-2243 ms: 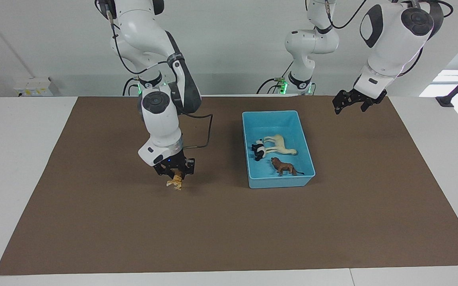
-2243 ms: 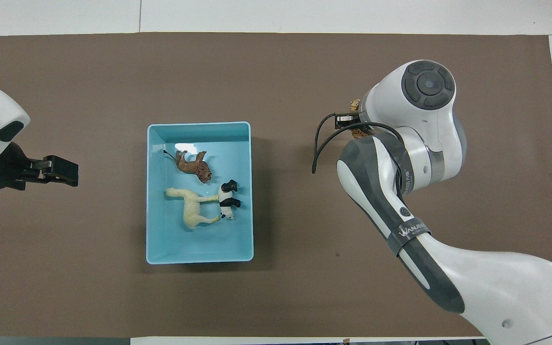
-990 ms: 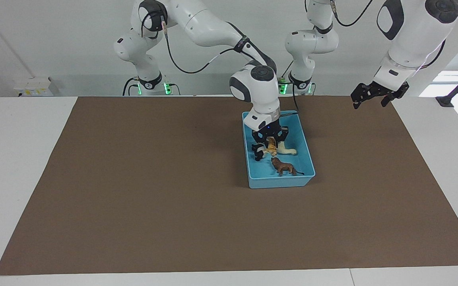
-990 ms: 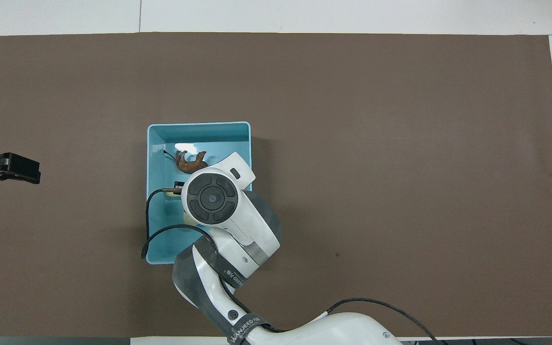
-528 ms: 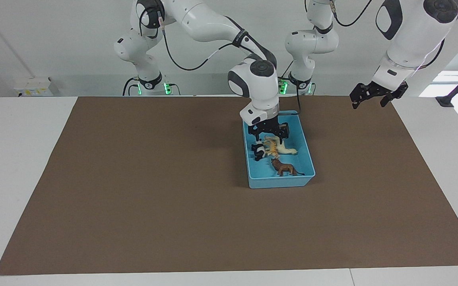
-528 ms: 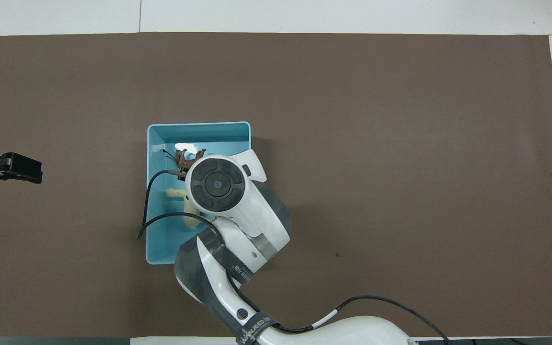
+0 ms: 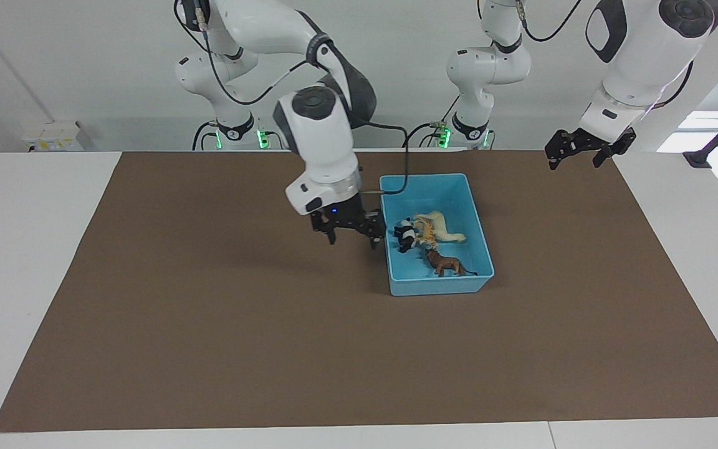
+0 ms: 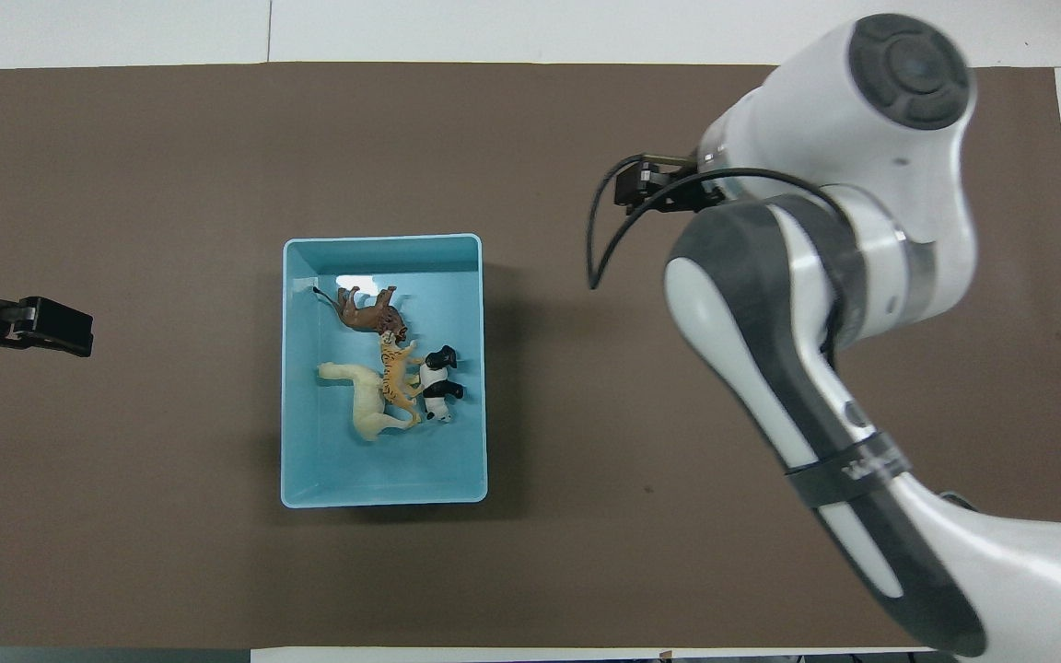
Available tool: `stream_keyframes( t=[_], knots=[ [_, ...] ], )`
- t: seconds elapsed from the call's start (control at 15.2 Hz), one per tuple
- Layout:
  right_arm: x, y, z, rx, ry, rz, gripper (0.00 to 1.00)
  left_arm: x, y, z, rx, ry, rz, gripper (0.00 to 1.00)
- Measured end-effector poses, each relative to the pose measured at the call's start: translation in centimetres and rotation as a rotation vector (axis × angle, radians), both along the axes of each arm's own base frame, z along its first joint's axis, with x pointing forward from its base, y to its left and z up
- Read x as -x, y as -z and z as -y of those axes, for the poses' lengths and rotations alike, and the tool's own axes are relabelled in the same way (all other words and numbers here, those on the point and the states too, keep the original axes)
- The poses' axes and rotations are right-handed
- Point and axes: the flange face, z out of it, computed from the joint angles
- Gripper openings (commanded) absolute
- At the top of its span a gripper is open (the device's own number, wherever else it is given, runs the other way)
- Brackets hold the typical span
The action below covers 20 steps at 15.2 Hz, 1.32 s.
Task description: Put all toys into storage box
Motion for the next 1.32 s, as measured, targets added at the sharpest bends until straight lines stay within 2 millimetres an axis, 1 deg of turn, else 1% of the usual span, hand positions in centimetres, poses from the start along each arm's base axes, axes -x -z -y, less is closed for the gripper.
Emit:
stream_keyframes(
  t=[0.13, 0.2, 0.26, 0.53, 0.59, 0.73, 0.86, 0.99, 1.12, 1.32],
  knots=[
    [-0.6, -1.3, 6.6, 0.033, -0.119, 0.009, 1.0, -0.9, 0.3, 0.2, 0.015, -0.002, -0.007, 1.0],
    [-0.7, -1.9, 9.3, 0.052, -0.148, 0.017, 1.0, -1.3, 0.3, 0.2, 0.019, -0.003, -0.014, 1.0],
    [-0.8, -2.5, 11.5, 0.066, -0.152, 0.027, 1.0, -1.6, 0.5, 0.2, 0.021, -0.003, -0.019, 1.0],
    [-0.6, -4.1, 19.0, 0.094, -0.066, 0.043, 1.0, -3.0, 2.3, 0.3, 0.022, -0.004, -0.055, 1.0],
    [-0.2, -4.4, 20.5, 0.093, -0.047, 0.033, 1.0, -3.2, 2.2, 0.3, 0.022, -0.004, -0.056, 1.0],
    [1.0, -5.2, 23.5, 0.087, -0.008, -0.011, 1.0, -3.1, 1.5, 0.3, 0.023, -0.005, -0.049, 1.0],
    [2.7, -6.3, 25.4, 0.072, 0.017, -0.049, 1.0, -3.0, 0.5, 0.1, 0.024, -0.008, -0.03, 1.0],
    [4.7, -7.3, 26.4, 0.061, 0.028, -0.074, 1.0, -2.7, -0.1, 0.1, 0.024, -0.008, -0.021, 1.0],
    [6.6, -8.0, 26.6, 0.073, 0.022, -0.087, 1.0, -2.6, -0.3, 0.1, 0.024, -0.008, -0.018, 1.0],
    [9.2, -8.6, 25.9, 0.091, 0.0, -0.103, 1.0, -2.6, -0.3, 0.2, 0.025, -0.005, -0.017, 1.0]
  ],
)
